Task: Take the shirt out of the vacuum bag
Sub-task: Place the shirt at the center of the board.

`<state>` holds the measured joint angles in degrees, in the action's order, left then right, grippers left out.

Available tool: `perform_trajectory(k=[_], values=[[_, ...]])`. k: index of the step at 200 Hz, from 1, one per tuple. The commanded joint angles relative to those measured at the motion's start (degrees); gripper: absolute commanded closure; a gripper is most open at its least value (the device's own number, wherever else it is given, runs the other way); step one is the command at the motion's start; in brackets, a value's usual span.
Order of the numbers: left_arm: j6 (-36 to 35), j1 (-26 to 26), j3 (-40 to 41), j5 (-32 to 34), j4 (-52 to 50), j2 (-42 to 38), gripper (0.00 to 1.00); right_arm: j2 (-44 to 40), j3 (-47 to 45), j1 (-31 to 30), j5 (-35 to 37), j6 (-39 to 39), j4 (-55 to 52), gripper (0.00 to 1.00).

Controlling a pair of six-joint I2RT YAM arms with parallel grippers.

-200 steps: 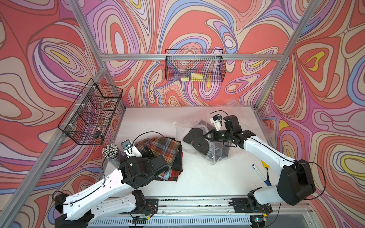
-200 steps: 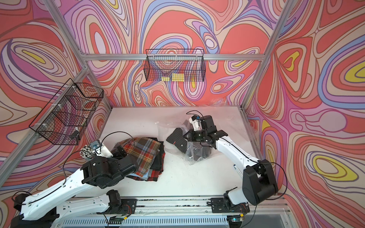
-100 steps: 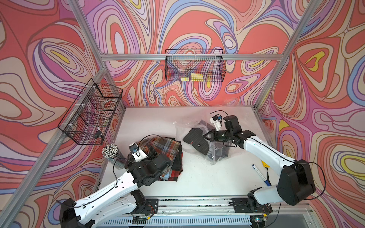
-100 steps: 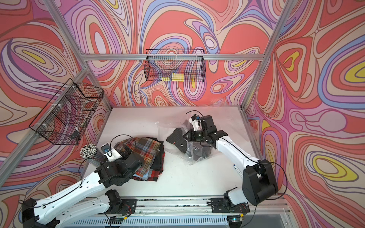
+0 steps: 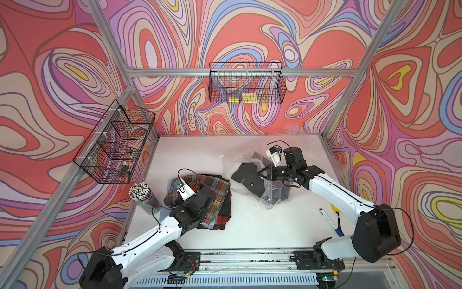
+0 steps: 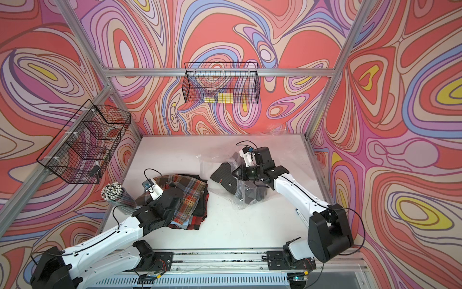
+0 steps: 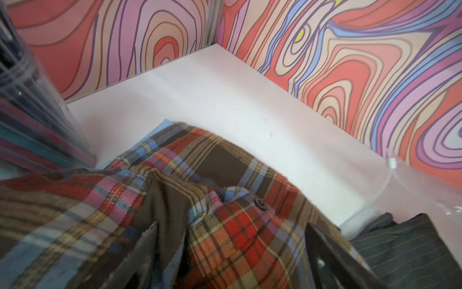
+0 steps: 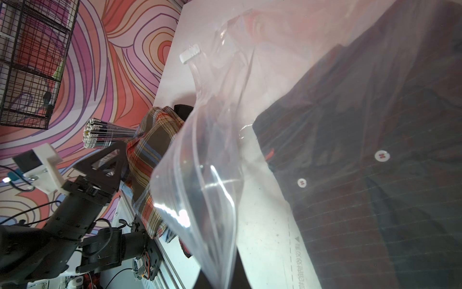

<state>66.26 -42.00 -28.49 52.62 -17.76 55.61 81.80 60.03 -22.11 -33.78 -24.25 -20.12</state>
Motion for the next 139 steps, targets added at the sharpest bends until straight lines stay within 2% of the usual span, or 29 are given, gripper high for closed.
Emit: perform_trajectory(k=[1,19,37,64,76,112,139], values=[[13.0,-2.1,1.1,-3.4,-10.1,1.2,0.08,-1.6,-0.9,-0.4,-0.7,1.1,0.3,1.0],[19.4,-3.2,1.6,-3.4,-17.4,0.3,0.07,-1.1,-0.9,-0.4,-0.6,1.2,0.3,1.0],[20.4,-4.3,3.3,-3.8,-18.7,-2.1,0.06,-0.8,-0.9,-0.4,-1.0,0.6,1.2,1.0],[12.0,-7.4,1.2,-0.8,-15.2,-5.3,0.01,-0.5,-1.0,-0.4,-0.8,0.3,1.8,1.0],[6.0,-8.7,-0.5,-0.2,-11.7,-5.9,0.01,-0.1,-1.0,-0.4,-0.9,0.1,2.0,1.0],[1.2,-13.6,-10.5,4.2,-11.4,-5.6,0.01,0.7,-1.4,-0.4,-0.7,0.2,2.4,1.0],[-0.6,-20.1,-19.3,13.5,-15.7,-3.6,0.01,1.1,-1.8,-0.3,-1.2,-0.2,3.0,1.0]])
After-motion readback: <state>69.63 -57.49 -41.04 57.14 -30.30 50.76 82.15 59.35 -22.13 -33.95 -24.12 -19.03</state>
